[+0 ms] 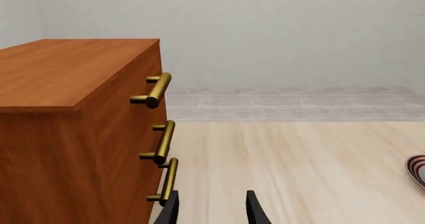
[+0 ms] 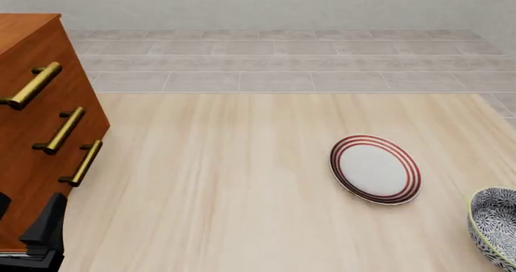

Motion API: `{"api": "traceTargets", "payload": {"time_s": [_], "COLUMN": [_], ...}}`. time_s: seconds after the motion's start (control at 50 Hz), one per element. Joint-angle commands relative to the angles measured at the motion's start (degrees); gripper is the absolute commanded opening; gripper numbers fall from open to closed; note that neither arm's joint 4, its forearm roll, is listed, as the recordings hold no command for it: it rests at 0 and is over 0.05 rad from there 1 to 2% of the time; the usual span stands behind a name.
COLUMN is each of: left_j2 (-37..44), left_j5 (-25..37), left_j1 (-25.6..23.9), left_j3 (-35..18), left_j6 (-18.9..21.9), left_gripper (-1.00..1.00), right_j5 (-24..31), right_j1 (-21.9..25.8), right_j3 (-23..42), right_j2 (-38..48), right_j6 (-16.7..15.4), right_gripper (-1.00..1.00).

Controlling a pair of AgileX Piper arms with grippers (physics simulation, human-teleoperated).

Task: Put the bowl on top of the cabinet.

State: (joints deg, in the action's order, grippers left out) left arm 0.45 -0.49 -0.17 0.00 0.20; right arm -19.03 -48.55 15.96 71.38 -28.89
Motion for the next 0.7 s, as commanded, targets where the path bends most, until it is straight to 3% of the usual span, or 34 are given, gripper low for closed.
{"api": "traceTargets", "payload": {"time_s": [0.02, 0.7], "left_j2": [-0.15, -0.15], "left_j5": [0.21, 0.22], "left_j1": [0.08, 0.08], "left_j3": [-0.04, -0.04], "left_j6": [0.01, 0.02], "left_gripper": [1.0, 1.0], "right_j5": [-1.56, -7.15], "right_j1": [-0.54, -1.05], "right_j3": [0.27, -0.66], "right_j2": [2.8, 10.31], "right_j6": [-0.19, -2.12], "right_gripper": [1.0, 1.0]}}
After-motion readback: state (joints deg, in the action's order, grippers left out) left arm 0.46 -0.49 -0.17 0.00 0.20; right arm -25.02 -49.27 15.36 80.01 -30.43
